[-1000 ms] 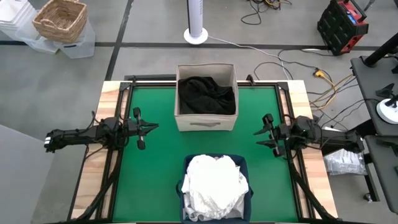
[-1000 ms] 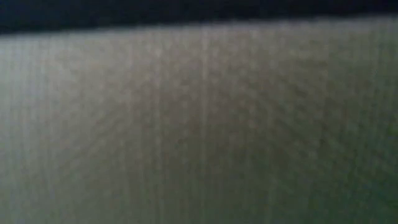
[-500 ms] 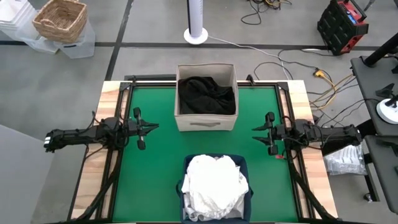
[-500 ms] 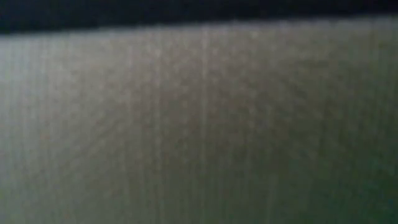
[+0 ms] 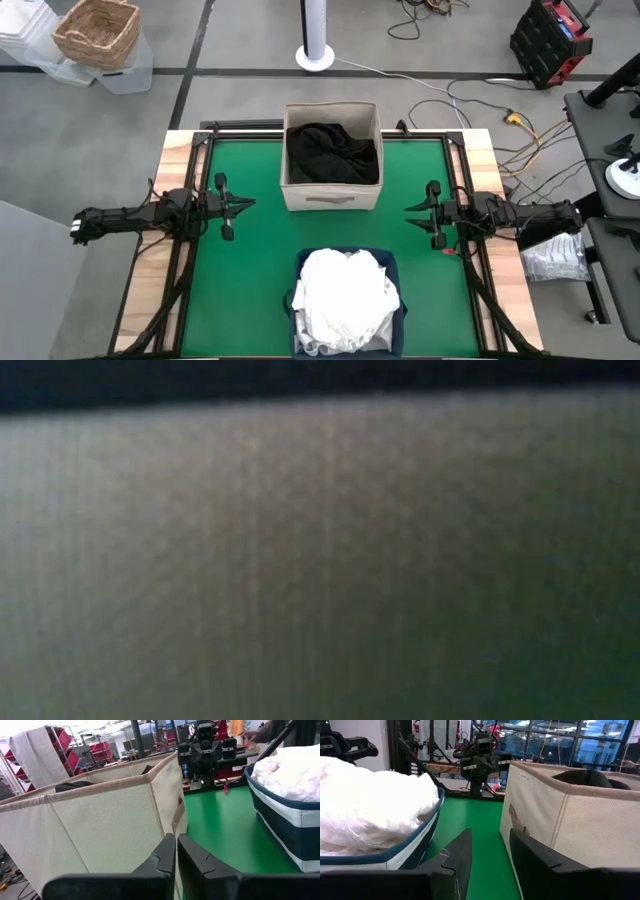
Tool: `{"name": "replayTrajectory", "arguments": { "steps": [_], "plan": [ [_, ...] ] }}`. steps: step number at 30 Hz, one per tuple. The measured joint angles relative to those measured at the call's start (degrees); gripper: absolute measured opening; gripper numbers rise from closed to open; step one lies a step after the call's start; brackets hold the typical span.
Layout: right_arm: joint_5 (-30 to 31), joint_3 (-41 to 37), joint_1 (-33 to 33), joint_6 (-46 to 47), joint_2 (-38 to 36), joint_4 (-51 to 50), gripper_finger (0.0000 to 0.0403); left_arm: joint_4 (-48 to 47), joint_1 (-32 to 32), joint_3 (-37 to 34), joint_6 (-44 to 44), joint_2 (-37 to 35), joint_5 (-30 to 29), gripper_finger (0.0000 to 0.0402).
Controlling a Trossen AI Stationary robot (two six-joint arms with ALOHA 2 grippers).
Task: Sort clothes
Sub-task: Return to Home Position
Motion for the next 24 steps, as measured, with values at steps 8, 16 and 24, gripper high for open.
{"name": "replayTrajectory", "arguments": {
  "steps": [8,16,24],
  "plan": [
    [0.00,0.00,0.00,0.04,0.00,0.02,0.0118,0.04,0.00,0.00,0.01,0.00,0.00,0.0000],
    [0.00,0.00,0.00,0.03,0.00,0.03,0.0132,0.08,0.00,0.00,0.01,0.00,0.00,0.0000],
    [0.01,0.00,0.00,0.04,0.00,0.05,0.0145,0.10,0.00,0.00,0.01,0.00,0.00,0.0000]
  ]
}}
